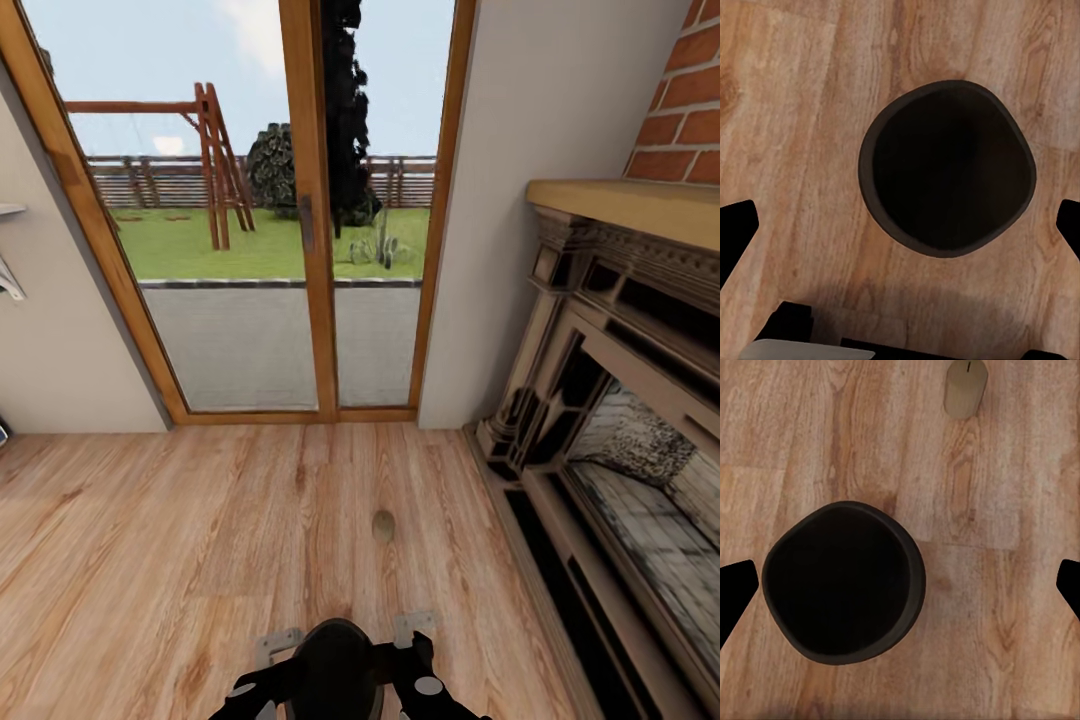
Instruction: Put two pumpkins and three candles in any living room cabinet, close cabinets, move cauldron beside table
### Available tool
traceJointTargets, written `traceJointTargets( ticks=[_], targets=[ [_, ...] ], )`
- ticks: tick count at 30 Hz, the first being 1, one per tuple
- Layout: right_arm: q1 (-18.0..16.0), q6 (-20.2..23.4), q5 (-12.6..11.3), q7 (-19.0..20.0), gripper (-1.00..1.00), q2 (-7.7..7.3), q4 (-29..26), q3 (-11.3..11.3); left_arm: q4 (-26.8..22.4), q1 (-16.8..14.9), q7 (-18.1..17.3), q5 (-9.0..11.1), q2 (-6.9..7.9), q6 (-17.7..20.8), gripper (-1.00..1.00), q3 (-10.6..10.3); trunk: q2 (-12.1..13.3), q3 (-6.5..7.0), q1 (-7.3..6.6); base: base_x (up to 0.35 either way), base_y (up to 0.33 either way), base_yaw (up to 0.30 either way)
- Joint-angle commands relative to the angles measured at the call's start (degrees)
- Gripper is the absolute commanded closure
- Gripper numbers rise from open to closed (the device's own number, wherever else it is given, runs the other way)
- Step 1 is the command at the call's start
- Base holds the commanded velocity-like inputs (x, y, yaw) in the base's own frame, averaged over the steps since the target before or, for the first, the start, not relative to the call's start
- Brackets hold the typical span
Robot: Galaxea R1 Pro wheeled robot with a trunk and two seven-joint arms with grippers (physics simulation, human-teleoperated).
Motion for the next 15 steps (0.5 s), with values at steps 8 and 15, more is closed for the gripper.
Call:
traceJointTargets(
  ticks=[8,15],
  targets=[
    [-0.1,-0.3,-0.6,-0.4,-1.0,-0.02,0.0,0.4,0.0,0.0,0.5,0.4,0.13,0.2,-1.0,-0.5,-3.3,-1.5,1.77,0.0,0.0,0.0],
    [-0.1,-0.3,-0.6,-0.4,-1.0,-0.01,0.0,0.4,0.0,0.0,0.5,0.4,0.06,0.1,-1.0,-0.5,-6.1,-2.59,3.3,0.0,0.0,0.0]
  ],
)
